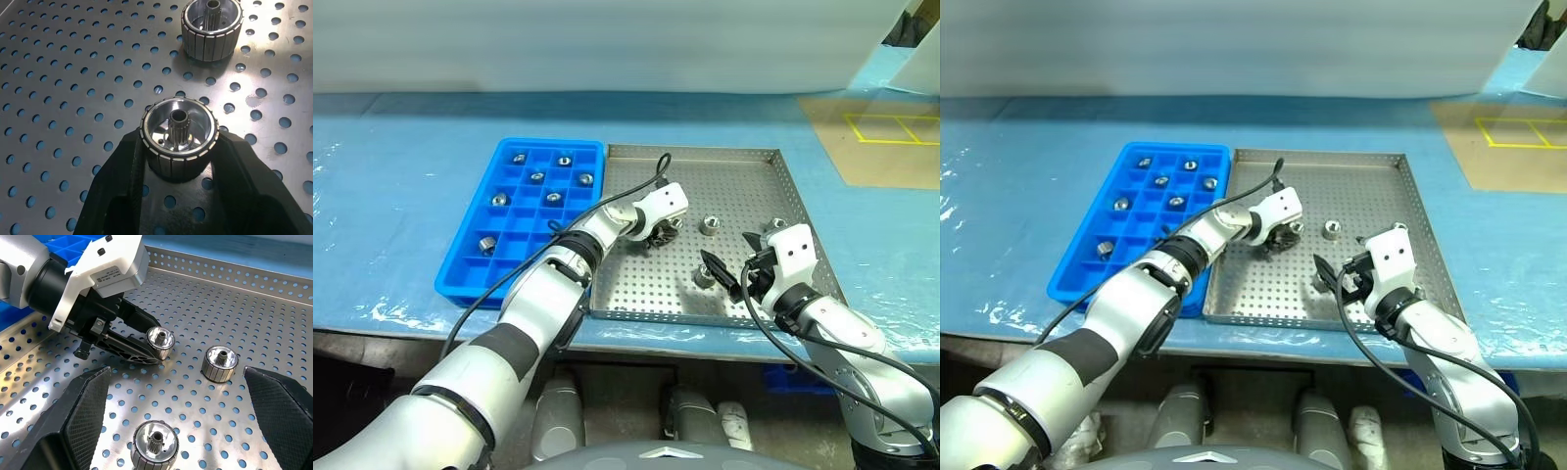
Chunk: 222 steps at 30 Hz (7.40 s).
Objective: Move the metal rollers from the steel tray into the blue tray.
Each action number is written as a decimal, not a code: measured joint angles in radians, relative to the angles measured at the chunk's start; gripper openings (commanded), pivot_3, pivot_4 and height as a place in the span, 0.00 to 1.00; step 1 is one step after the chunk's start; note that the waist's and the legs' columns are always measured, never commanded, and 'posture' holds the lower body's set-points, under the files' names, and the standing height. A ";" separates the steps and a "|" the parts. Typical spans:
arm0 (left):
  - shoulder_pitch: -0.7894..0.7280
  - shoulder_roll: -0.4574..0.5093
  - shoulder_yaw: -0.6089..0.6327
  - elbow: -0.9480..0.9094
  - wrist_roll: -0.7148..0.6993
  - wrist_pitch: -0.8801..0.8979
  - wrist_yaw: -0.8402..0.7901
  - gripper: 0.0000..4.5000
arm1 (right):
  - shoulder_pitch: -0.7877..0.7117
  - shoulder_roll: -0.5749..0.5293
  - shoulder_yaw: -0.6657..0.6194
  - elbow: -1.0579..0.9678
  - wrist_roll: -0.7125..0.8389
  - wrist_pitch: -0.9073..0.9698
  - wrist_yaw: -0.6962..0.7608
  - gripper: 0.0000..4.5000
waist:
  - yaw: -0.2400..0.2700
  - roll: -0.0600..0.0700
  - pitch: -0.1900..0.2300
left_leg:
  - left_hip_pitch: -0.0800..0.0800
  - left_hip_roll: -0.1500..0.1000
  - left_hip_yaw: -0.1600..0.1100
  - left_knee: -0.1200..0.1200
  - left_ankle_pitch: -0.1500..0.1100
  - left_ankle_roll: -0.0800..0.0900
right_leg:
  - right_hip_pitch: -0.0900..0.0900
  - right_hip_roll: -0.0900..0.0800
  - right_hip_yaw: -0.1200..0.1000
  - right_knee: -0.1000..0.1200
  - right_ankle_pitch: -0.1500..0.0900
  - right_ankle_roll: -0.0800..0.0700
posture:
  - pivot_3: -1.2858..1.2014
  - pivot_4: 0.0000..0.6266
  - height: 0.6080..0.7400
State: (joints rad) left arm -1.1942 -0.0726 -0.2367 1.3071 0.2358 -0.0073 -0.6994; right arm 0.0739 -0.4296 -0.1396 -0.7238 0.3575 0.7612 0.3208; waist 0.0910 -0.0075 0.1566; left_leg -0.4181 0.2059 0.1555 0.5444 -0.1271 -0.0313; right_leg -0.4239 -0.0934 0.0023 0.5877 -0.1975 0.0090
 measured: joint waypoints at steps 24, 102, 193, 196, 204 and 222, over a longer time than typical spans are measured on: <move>0.628 0.173 0.204 -1.156 -0.108 0.332 0.385 0.38 | -0.282 -0.038 0.153 0.283 -0.002 -0.103 0.197 1.00 | 0.020 0.003 0.003 | -0.004 0.002 -0.003 -0.003 -0.001 0.001 | 0.000 0.001 -0.004 -0.002 -0.002 -0.003 | 0.61 0.24 1.00; 0.247 0.038 -0.018 -0.558 -0.360 0.066 -0.288 0.89 | 0.075 -0.066 -0.105 -0.040 0.079 0.056 0.095 1.00 | -0.001 0.006 0.003 | -0.004 0.001 0.000 -0.001 0.001 -0.002 | -0.004 0.001 -0.001 0.001 -0.001 -0.001 | 0.43 0.24 1.00; 1.280 0.376 0.317 -1.773 -0.213 0.463 0.409 0.97 | -0.418 -0.060 0.299 0.528 -0.004 -0.190 0.449 1.00 | 0.142 0.015 -0.001 | 0.000 0.001 -0.005 -0.003 0.000 0.000 | 0.002 0.000 0.000 0.000 -0.008 0.006 | 0.66 0.24 1.00; 1.260 0.383 0.311 -1.721 -0.218 0.411 0.401 0.97 | -0.413 -0.062 0.286 0.527 -0.005 -0.189 0.439 1.00 | 0.144 0.022 -0.006 | 0.000 0.000 -0.005 -0.003 0.000 0.000 | 0.002 -0.001 0.000 0.000 -0.008 0.006 | 0.66 0.24 1.00; 0.966 0.315 0.162 -1.431 -0.242 0.253 0.243 0.97 | -0.383 -0.063 0.201 0.471 0.000 -0.171 0.358 1.00 | 0.185 0.029 -0.008 | 0.001 0.000 0.001 -0.008 -0.001 0.000 | 0.006 -0.002 0.004 0.001 -0.007 0.008 | 0.59 0.24 1.00; 0.277 0.048 -0.001 -0.612 -0.282 0.105 -0.008 0.97 | 0.013 -0.081 -0.153 0.045 0.081 0.021 0.102 1.00 | -0.026 0.014 -0.001 | -0.007 -0.014 0.002 -0.008 0.004 0.015 | -0.003 -0.015 -0.002 -0.012 0.005 0.012 | 0.43 0.24 1.00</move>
State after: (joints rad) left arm -0.9172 -0.0250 -0.2375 0.6949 -0.0458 0.0978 -0.7077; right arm 0.0872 -0.5106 -0.2929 -0.6791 0.4390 0.7825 0.4230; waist 0.0654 0.0068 0.1558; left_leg -0.4251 0.1915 0.1578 0.5364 -0.1229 -0.0162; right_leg -0.4266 -0.1083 0.0002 0.5754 -0.1920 0.0212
